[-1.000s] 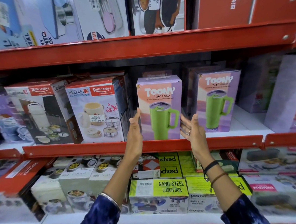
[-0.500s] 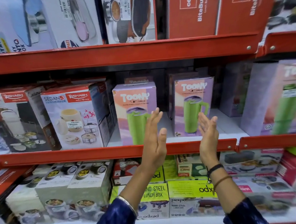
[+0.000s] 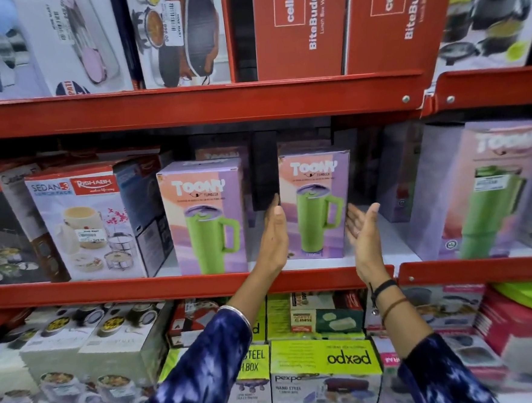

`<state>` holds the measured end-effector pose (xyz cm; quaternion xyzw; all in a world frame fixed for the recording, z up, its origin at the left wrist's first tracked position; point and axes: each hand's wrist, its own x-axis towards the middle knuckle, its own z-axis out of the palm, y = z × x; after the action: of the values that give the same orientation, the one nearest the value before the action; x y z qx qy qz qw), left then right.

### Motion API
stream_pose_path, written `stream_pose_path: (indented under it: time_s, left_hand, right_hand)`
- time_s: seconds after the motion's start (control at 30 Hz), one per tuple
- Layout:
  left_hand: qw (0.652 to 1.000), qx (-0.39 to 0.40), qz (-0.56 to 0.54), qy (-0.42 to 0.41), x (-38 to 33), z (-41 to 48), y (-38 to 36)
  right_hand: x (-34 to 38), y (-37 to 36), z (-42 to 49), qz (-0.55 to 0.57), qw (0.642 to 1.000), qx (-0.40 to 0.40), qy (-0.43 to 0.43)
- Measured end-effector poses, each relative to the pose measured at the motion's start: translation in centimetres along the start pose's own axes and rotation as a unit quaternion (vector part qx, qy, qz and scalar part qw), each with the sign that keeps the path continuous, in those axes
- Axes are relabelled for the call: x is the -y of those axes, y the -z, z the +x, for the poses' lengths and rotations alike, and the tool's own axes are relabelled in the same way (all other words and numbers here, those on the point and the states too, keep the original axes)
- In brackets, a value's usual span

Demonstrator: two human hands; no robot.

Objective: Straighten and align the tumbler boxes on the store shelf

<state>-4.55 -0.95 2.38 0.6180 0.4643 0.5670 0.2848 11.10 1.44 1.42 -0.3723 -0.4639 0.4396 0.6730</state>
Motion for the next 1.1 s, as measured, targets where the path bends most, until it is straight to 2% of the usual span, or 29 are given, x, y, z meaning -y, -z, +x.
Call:
stream_pose_path:
  time_s: [0.27,0.97,1.03,1.1]
  left_hand:
    - [0.998,-0.012,-0.055,0.035,-0.2,-1.3,0.2]
    - [0.997,-0.009,-0.07,0.038,-2.2,-5.5,0.9]
    - [0.997,-0.016,-0.063,0.034,-1.8,-5.4,1.1]
    - [0.999,-0.027,-0.032,-0.005,-2.2,-5.2,1.6]
  right_hand:
    - [0.2,1.3,-0.5,-0.019,1.0,-0.023,-0.005]
    - [1.5,1.6,-5.0,-0.032,0.997,-0.053,0.036]
    - [1.2,1.3,-5.1,-0.047,0.994,-0.083,0.056]
    - [1.5,0.7,-5.1,-0.074,0.985,-0.113,0.109]
